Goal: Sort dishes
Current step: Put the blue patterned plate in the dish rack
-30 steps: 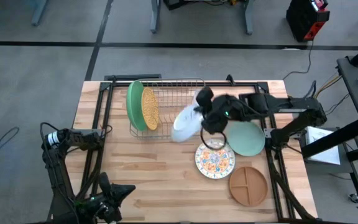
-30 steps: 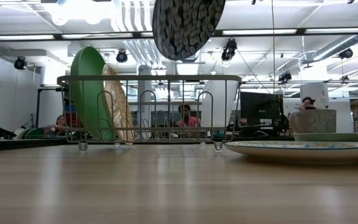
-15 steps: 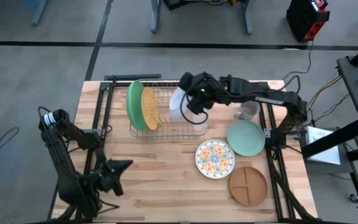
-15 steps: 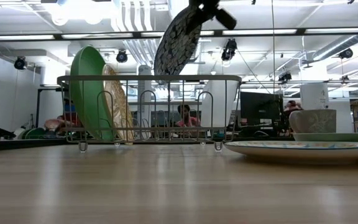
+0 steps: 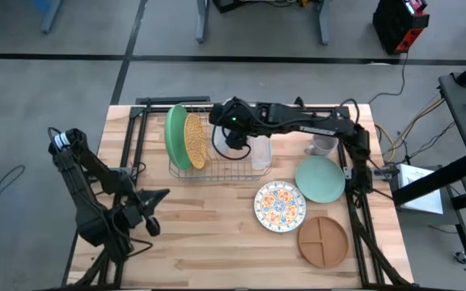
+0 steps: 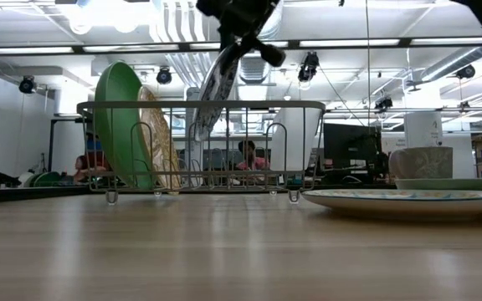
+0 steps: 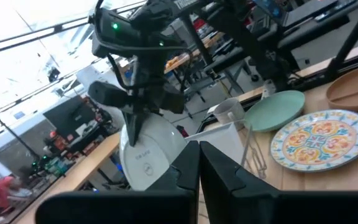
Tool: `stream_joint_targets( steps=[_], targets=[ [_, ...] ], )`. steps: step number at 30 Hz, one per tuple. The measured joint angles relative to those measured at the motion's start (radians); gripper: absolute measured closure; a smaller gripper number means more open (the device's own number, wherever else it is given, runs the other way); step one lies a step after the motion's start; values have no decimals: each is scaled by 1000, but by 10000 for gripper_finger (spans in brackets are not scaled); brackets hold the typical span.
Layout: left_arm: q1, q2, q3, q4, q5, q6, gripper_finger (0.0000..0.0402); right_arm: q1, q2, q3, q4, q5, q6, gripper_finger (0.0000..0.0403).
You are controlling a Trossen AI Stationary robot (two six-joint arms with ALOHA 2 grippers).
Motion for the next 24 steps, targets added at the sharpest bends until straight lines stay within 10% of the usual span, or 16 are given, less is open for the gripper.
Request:
stream_joint_targets(
  steps=[24],
  targets=[
    [25, -4, -126, 13, 2, -34, 401, -13, 79, 17, 53, -49, -56, 394]
  ],
)
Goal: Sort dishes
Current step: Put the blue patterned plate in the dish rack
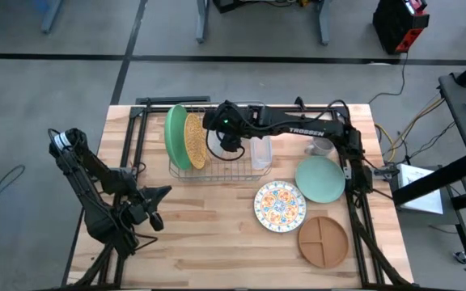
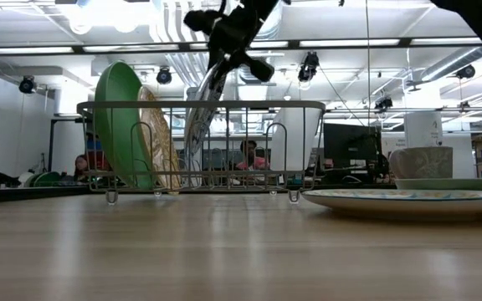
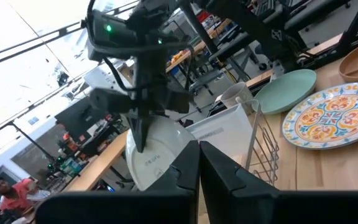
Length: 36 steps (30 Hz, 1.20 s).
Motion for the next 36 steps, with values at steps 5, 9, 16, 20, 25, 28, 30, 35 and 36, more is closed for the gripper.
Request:
stream_joint_targets(
  steps=[5, 9, 16, 20, 25, 28, 30, 35, 36],
  targets=[
    [0, 0, 0, 0, 1, -1, 401, -3, 32, -2, 6, 1, -4, 394],
    [0, 0, 0, 1, 2, -1, 401, -5, 46, -3, 9, 3, -5, 394],
    [0, 0, 0, 5, 2, -1, 401, -10, 66, -2, 25, -17, -10, 394],
    [0, 0, 0, 5, 3, -1, 401, -12, 86, -4, 18, -21, -15, 381],
    [0, 0, 0, 5, 9, -1, 401, -14, 103, -5, 27, -23, -13, 369],
    [0, 0, 0, 5, 10, -1, 401, -15, 111, -6, 26, -24, -11, 369],
    [0, 0, 0, 5, 10, -1, 401, -16, 111, -7, 27, -24, -11, 370],
    [0, 0, 0, 6, 10, -1, 401, -16, 111, -7, 32, -27, -10, 361],
    [0, 0, 0, 6, 10, -1, 401, -16, 111, -7, 36, -27, -8, 357]
  ],
)
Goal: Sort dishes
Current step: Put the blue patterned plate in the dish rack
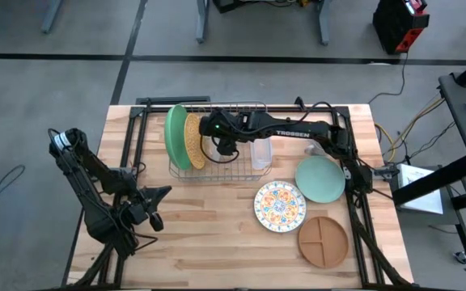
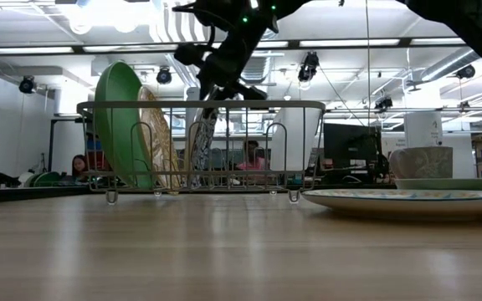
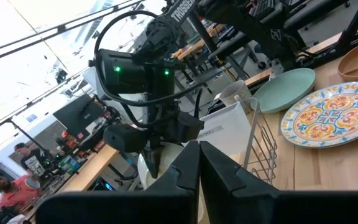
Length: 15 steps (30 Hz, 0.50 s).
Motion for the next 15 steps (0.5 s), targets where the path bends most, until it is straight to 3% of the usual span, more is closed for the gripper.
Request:
stream_joint_targets(
  steps=[15],
  targets=[
    [0, 0, 0, 2, 18, 0, 401, -4, -1, 1, 126, 1, 35, 312]
  ],
)
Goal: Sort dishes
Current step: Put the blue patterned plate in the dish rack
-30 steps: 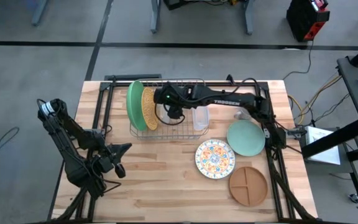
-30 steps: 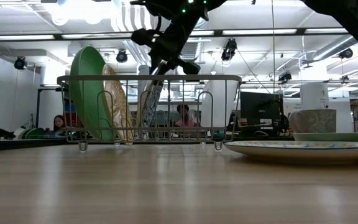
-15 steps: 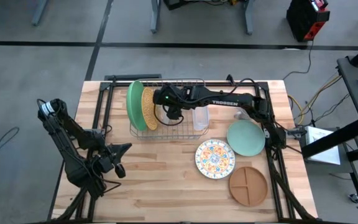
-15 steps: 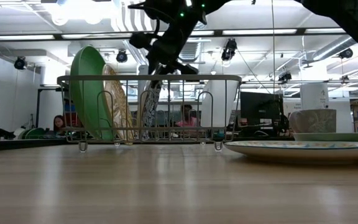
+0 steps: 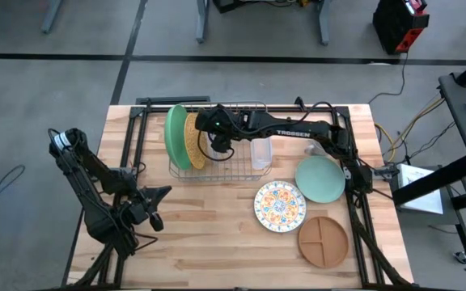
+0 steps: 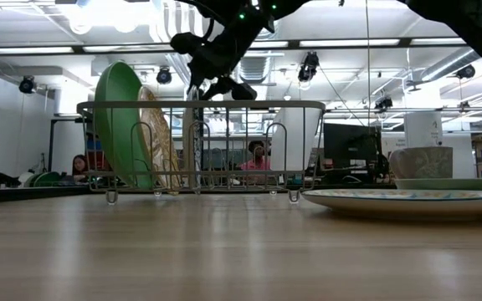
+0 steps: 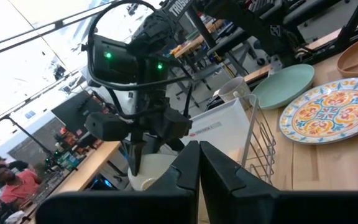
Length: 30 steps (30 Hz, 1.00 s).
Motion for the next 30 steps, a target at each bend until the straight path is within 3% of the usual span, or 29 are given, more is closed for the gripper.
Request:
stream_joint_targets(
  steps=[17, 25, 30],
  targets=[
    [0, 0, 0, 4, 8, 0, 401, 0, 0, 0, 62, 4, 51, 279],
    [0, 0, 0, 4, 7, 0, 401, -2, -39, 0, 27, 173, 118, 283],
    [1, 0, 0, 6, 7, 0, 401, -5, -107, 0, -136, 190, 289, 294]
  ],
)
